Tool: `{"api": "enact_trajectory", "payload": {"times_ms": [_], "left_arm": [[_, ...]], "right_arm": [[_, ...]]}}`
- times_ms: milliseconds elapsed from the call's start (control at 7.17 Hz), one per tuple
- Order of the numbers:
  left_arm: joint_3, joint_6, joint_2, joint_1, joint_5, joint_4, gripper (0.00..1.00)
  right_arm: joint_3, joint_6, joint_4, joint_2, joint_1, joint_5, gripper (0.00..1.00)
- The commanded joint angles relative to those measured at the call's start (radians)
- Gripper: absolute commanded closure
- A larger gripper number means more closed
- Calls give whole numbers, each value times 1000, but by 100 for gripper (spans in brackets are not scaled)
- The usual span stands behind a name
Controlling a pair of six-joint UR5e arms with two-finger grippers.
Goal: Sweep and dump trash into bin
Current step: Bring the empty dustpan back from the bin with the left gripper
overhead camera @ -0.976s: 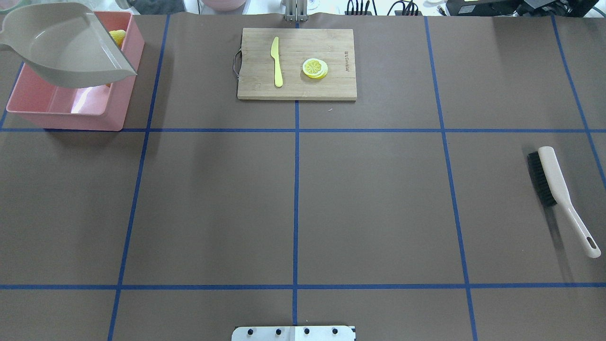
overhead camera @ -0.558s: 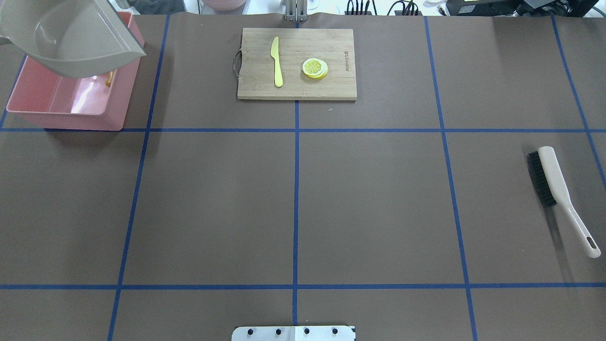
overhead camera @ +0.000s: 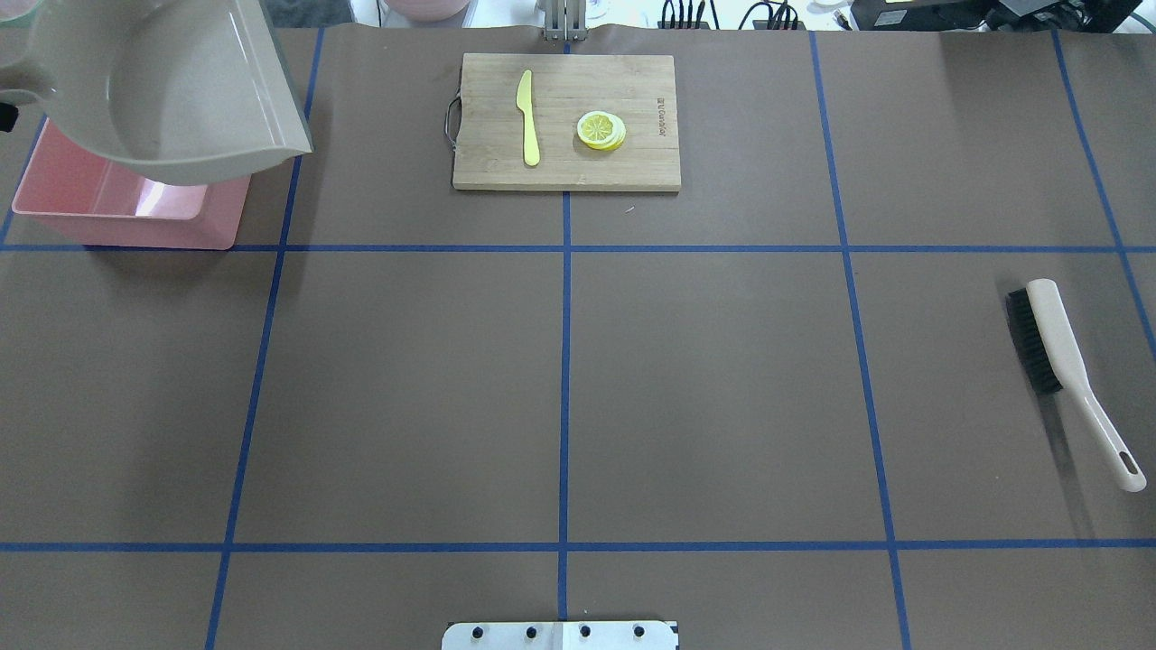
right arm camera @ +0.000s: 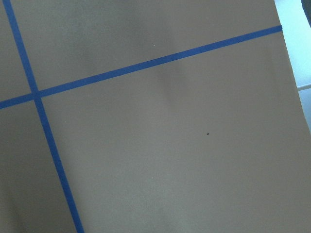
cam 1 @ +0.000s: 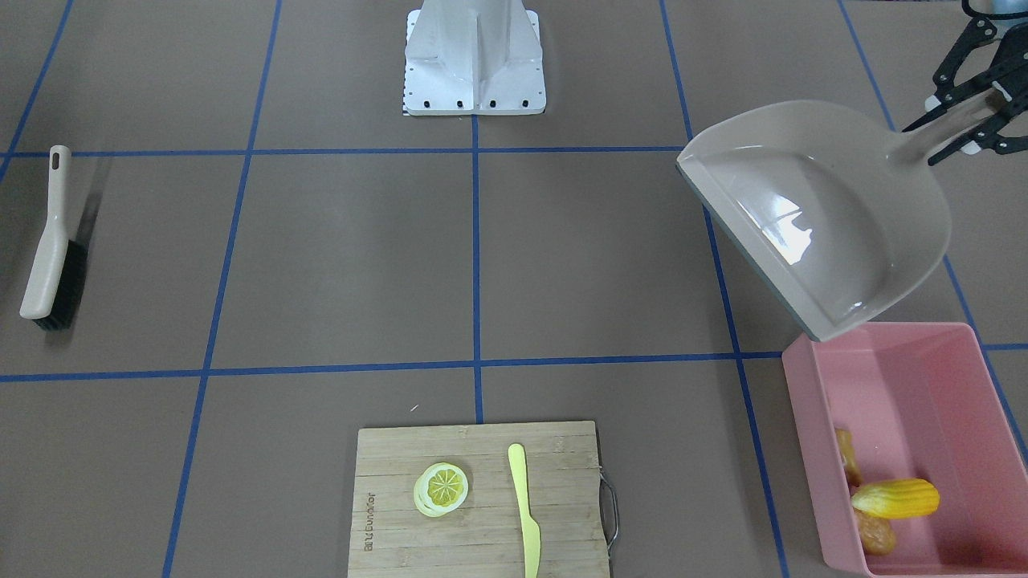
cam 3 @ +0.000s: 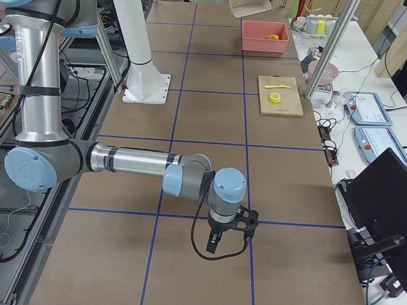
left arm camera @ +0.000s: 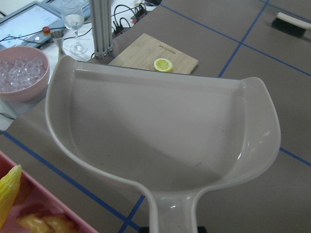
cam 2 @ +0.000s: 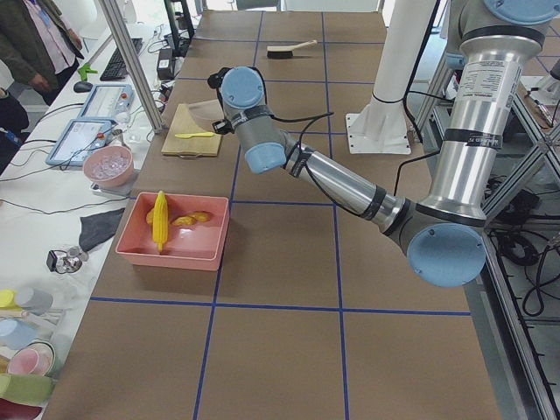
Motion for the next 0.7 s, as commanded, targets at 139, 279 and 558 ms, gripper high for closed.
{"api": "enact_trajectory", "payload": {"times_ms": [139,279,558], "left_arm": [[27,66,-10,128,-9,-91,100],[56,122,-12,152,-7,-88,100],[108,179,-32,191,4,-89,100]], "right_arm": [[15,5,1,2,0,42,0],[17,6,1,-1,0,44,0],[49,6,0,-9,0,48,0]]}}
